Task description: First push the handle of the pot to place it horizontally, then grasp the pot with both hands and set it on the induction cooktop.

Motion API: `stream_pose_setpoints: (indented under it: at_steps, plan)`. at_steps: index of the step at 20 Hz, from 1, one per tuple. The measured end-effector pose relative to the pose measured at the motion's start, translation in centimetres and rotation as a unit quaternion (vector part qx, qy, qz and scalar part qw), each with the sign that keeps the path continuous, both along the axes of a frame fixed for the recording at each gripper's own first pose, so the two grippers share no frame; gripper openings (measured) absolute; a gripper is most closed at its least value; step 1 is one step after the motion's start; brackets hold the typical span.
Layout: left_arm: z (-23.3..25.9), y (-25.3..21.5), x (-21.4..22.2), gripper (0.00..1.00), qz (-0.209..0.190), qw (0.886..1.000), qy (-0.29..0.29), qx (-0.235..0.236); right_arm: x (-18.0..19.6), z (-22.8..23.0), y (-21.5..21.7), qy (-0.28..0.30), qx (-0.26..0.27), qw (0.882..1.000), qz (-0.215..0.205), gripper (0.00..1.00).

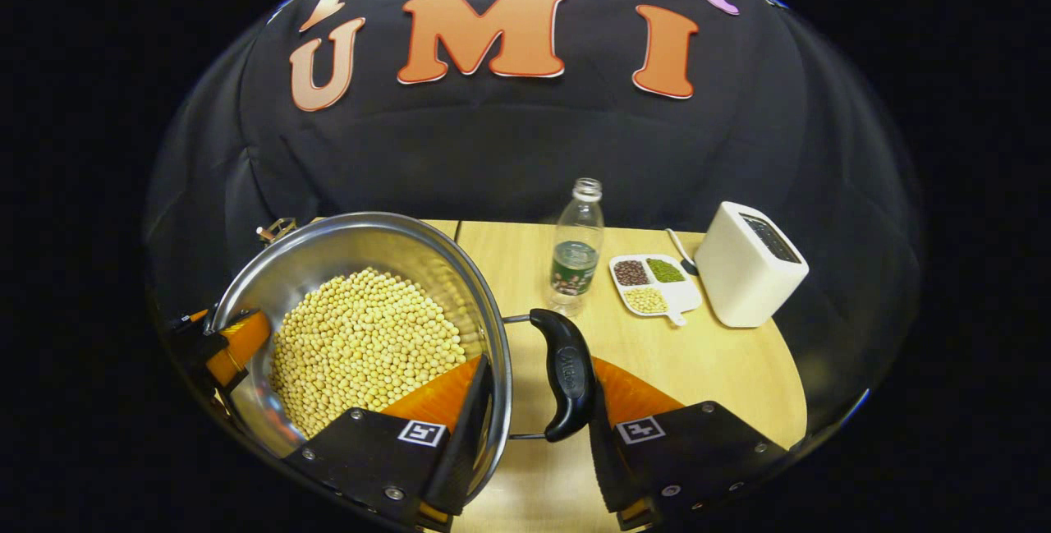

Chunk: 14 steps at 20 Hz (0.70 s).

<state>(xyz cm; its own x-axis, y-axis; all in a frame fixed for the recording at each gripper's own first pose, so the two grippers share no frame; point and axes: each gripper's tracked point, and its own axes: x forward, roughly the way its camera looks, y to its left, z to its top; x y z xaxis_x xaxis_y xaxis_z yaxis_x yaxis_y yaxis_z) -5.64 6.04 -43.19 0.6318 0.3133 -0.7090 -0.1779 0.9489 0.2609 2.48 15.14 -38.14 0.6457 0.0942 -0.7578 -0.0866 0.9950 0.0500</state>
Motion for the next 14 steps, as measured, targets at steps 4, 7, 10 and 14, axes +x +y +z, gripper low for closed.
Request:
stream_pose_setpoints:
  at_steps: [4, 7, 10, 14]
  plan:
    - [1.2, 2.8, -0.5, 0.79, 0.026, 1.000, -0.003, -0.007, 0.8, 0.9, 2.9, -0.014, 0.003, 1.000, 0.019, 0.61]
    - [0.4, 4.6, -1.1, 0.76, 0.036, 0.999, 0.005, -0.007, 0.2, 0.1, 4.5, 0.000, 0.008, 1.000, 0.023, 0.61]
    - [-0.5, 5.0, -1.3, 0.79, 0.039, 0.999, 0.012, -0.013, 0.5, 0.0, 4.7, -0.003, -0.001, 1.000, 0.028, 0.61]
    - [-1.4, 5.0, -1.0, 0.79, 0.040, 0.999, 0.018, -0.012, 0.3, -0.5, 4.9, 0.002, 0.002, 1.000, 0.029, 0.61]
